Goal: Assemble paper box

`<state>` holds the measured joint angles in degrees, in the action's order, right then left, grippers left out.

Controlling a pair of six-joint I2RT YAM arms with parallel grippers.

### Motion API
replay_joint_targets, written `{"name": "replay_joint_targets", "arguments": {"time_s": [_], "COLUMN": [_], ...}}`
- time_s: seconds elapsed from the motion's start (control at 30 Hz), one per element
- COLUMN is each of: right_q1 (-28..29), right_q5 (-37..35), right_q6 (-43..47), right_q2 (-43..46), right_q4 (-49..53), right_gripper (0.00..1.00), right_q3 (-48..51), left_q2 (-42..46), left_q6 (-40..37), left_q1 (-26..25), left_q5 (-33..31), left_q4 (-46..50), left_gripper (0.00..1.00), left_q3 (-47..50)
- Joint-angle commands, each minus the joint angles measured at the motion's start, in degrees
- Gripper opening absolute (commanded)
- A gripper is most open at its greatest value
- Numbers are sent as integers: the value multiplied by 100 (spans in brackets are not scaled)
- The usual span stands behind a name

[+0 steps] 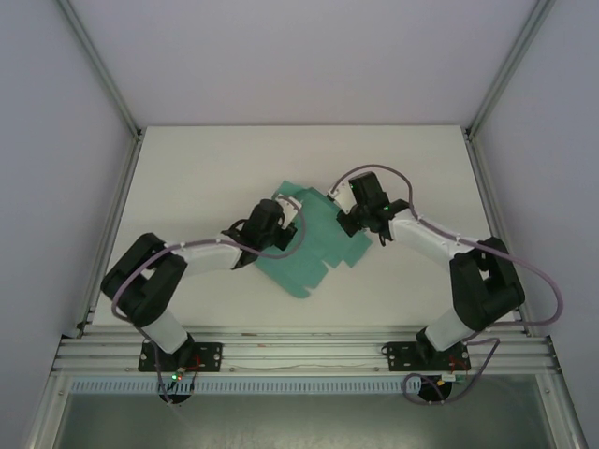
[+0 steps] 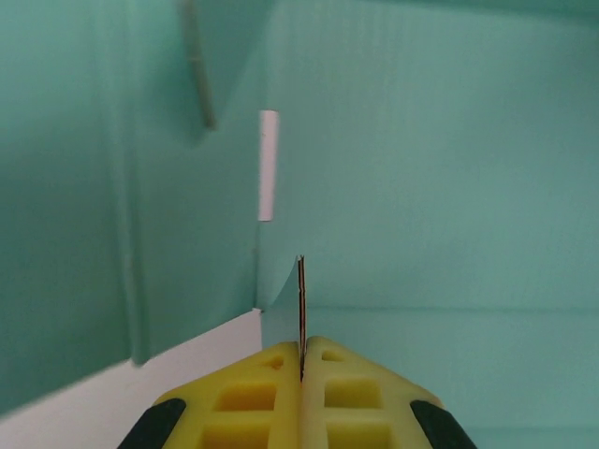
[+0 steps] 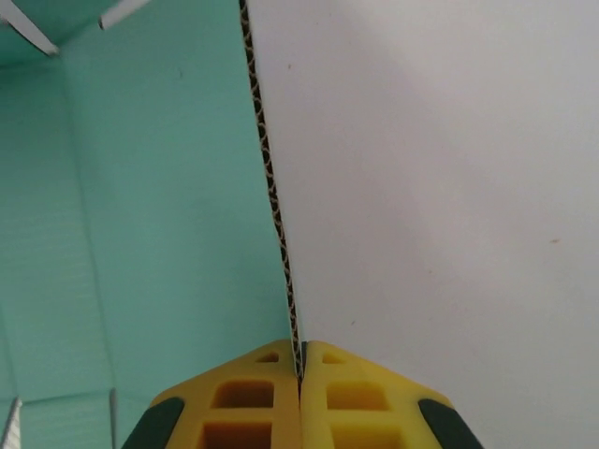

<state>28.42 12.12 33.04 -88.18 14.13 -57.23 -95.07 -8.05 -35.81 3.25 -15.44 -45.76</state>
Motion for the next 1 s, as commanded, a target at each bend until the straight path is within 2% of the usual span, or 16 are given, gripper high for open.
{"name": "replay_joint_targets", "arguments": {"time_s": [0.0,0.07,0.1,0.17,0.2,0.23,0.3,0.4,0.5,0.6,0.67,0.73,0.83,0.97], "right_q1": [135,129,128,135,129,128,121,122,117,100,77,71,39,-7], "right_q5": [-24,-119,-155,-175,-183,-209,-250,-376,-368,-330,-303,-281,-249,-172], "right_q6": [267,362,444,733,856,1029,1291,1591,1697,1684,1646,1618,1558,1530], "right_q2": [230,267,294,362,418,486,613,693,769,829,850,865,872,902], "right_q4": [-402,-376,-372,-420,-503,-587,-754,-828,-844,-978,-1044,-1070,-981,-903], "right_gripper": [0,0,0,0,0,0,0,0,0,0,0,0,0,0], "right_q3": [79,94,92,212,285,366,506,577,615,674,690,687,616,576], "left_q2": [-178,-170,-99,149,309,502,892,1570,2115,2223,2056,1799,1411,933], "left_q6": [-236,-146,-122,-46,-7,80,338,876,1550,2125,2339,2337,2071,2048], "left_q1": [-236,-241,-238,-236,-233,-225,-171,169,829,1561,1877,2015,2026,2028], "left_q5": [47,47,87,194,196,72,-219,-36,388,665,925,1389,2385,2733], "left_q4": [112,128,129,66,-31,-139,-191,120,281,350,486,388,97,-269], "left_gripper": [11,28,40,49,59,75,100,100,100,100,100,100,92,89], "left_q3": [-249,-230,-194,-49,66,202,391,561,788,947,956,987,1008,976]}}
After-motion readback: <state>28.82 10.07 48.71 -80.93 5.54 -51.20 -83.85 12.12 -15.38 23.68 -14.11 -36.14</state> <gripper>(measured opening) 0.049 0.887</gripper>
